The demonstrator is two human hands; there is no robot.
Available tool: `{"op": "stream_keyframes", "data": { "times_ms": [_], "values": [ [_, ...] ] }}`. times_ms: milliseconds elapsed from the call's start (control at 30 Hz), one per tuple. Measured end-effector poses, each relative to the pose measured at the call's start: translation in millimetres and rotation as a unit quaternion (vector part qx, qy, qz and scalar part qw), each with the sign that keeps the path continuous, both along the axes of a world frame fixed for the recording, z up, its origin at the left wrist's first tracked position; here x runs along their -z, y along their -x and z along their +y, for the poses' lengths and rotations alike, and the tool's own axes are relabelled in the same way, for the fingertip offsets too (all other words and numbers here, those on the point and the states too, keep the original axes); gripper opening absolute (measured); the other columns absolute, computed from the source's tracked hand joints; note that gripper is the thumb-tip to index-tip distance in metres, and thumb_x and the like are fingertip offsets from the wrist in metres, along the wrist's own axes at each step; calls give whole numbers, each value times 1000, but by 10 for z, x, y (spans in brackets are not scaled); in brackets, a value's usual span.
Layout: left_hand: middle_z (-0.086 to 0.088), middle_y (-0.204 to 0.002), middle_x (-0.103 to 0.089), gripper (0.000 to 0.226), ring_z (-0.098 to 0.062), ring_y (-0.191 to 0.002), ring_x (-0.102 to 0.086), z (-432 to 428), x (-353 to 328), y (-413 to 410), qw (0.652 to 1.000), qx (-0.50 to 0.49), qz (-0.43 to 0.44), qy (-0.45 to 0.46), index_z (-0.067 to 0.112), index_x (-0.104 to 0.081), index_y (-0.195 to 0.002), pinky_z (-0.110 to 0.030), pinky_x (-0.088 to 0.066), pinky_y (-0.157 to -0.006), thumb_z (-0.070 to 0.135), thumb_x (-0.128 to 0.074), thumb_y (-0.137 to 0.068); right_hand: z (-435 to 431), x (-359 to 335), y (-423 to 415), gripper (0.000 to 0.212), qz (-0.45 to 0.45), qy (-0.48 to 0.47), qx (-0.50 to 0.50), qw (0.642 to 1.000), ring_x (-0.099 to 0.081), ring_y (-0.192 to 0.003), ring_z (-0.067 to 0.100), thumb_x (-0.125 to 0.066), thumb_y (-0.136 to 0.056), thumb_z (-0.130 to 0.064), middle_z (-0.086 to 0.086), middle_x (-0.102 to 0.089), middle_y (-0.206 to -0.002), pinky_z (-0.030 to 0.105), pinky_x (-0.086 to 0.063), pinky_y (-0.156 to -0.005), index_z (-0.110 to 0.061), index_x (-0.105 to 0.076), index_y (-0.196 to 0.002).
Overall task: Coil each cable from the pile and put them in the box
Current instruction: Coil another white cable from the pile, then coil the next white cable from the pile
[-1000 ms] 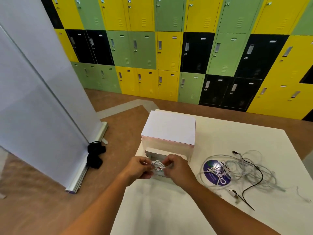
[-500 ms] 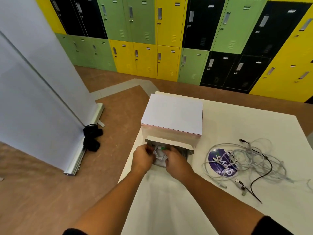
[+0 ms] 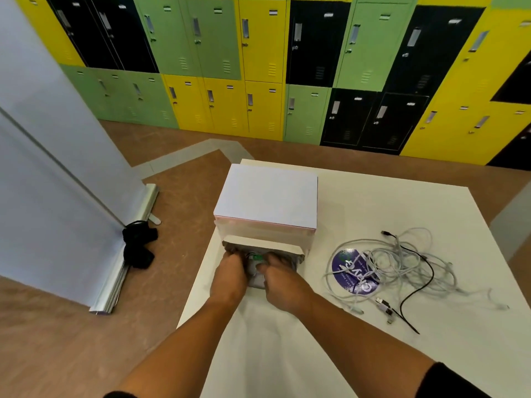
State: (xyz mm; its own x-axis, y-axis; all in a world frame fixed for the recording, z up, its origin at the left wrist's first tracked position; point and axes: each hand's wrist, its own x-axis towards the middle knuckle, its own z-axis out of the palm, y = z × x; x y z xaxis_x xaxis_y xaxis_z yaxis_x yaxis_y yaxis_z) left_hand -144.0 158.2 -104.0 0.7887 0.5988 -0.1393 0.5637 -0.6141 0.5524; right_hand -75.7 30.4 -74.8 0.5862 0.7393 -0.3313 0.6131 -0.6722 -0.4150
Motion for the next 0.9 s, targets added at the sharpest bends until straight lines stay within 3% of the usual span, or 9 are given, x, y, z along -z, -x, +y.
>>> {"op": "stream_keyframes", "data": {
  "times_ms": [100, 200, 300, 467, 567, 700, 900],
  "values": [
    [7, -102, -73, 20, -12, -92, -66, -40, -8, 9, 998, 49, -25, -27, 34, -64, -98, -29, -53, -86, 28, -45, -98, -53, 28, -9, 55, -14, 7, -4, 1000, -39, -135, 31, -58, -89, -6, 5, -40, -147, 38, -37, -114, -20, -51, -142],
    [3, -106, -66, 16, -13, -88, -59, -43, -107, 26, 1000, 25, 10, 4, 22, -61, -108, -23, -48, -82, 12, -53, -99, -80, 41, -18, 52, -5, -3, -3, 1000, -44, -131, 29, -57, -88, -3, 7, -48, -141, 35, -39, -111, -15, -53, -139],
    [-7, -110, -69, 21, -19, -89, -61, -16, -155, 56, 997, 51, 56, -10, 16, -65, -112, -28, -53, -83, 7, -53, -97, -104, 13, -7, 47, -5, -27, 10, 1000, -49, -127, 28, -58, -88, -3, 6, -52, -137, 34, -43, -107, -13, -57, -134],
    [-1, -114, -68, 17, -18, -91, -62, -168, -299, 61, 997, 74, 18, -25, 21, -67, -114, -27, -52, -86, 23, -56, -101, -380, -69, -37, 40, -5, -70, -9, 997, -54, -121, 23, -59, -93, -9, 2, -56, -135, 31, -46, -104, -18, -62, -133],
    [3, -104, -70, 13, -13, -82, -62, -322, -382, 71, 995, 85, 4, -50, 23, -68, -104, -24, -54, -77, 33, -61, -98, -661, -128, -109, 31, -5, -99, -31, 995, -55, -116, 19, -54, -97, -11, 1, -61, -127, 30, -48, -100, -19, -69, -123],
    [10, -93, -69, 18, -7, -78, -61, -618, -449, 50, 989, 146, 23, -13, 27, -70, -99, -20, -50, -74, 44, -65, -94, -1009, -185, -238, 26, -13, -148, 9, 989, -56, -111, 16, -50, -96, -10, -1, -64, -115, 31, -48, -96, -18, -71, -110],
    [8, -99, -69, 18, -7, -76, -63, -1043, -476, -95, 970, 235, 39, 53, 26, -67, -107, -19, -52, -71, 40, -62, -97, -1485, 10, -526, 28, -23, -68, 102, 992, -61, -114, 21, -54, -94, -12, 2, -67, -119, 34, -51, -95, -19, -70, -116]
  ]
}}
